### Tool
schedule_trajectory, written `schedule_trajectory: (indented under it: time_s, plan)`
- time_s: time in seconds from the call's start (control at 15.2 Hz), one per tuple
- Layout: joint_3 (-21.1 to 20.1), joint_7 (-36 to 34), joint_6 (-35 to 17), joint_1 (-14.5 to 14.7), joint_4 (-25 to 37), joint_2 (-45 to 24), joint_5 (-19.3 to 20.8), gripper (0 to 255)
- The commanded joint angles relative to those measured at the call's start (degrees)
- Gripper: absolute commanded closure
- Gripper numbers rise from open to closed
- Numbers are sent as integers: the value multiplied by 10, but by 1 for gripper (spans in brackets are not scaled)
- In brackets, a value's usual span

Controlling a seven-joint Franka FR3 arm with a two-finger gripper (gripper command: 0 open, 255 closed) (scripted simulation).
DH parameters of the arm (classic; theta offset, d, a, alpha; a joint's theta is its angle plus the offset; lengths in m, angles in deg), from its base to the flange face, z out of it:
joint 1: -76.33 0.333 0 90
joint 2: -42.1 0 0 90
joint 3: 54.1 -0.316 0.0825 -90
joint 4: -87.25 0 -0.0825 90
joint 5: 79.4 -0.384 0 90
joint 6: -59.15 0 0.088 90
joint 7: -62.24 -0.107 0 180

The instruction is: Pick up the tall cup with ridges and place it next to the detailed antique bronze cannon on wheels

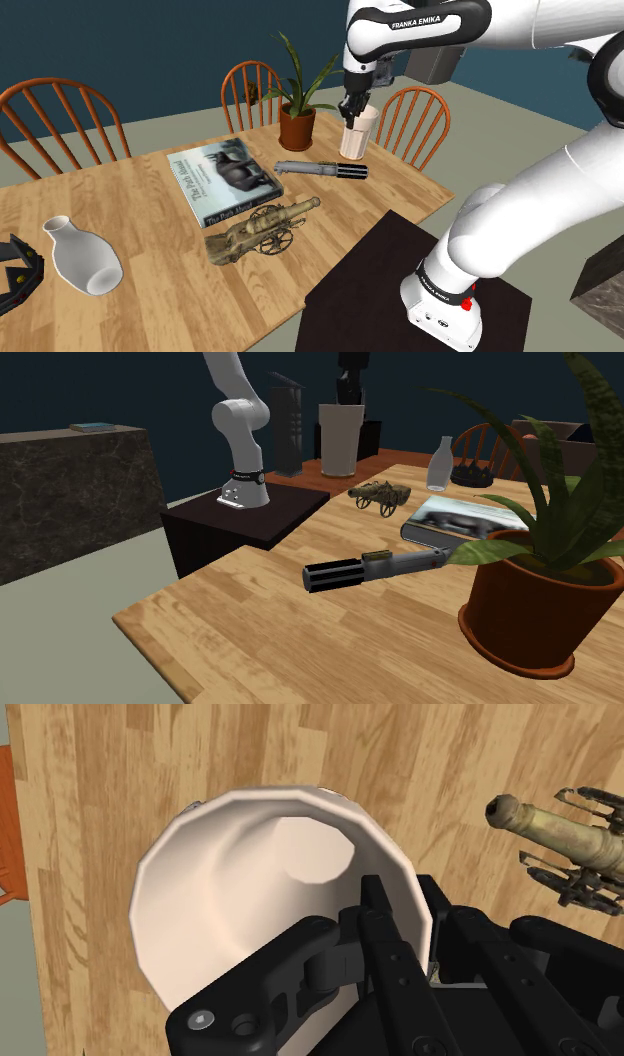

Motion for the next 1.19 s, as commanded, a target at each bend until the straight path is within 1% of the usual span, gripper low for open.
schedule_trajectory:
  time_s: [0.0,1.12]
  plan:
    - [-3,-7,-13,2,-16,3,0,255]
    - [6,-16,-149,-1,-114,-36,5,255]
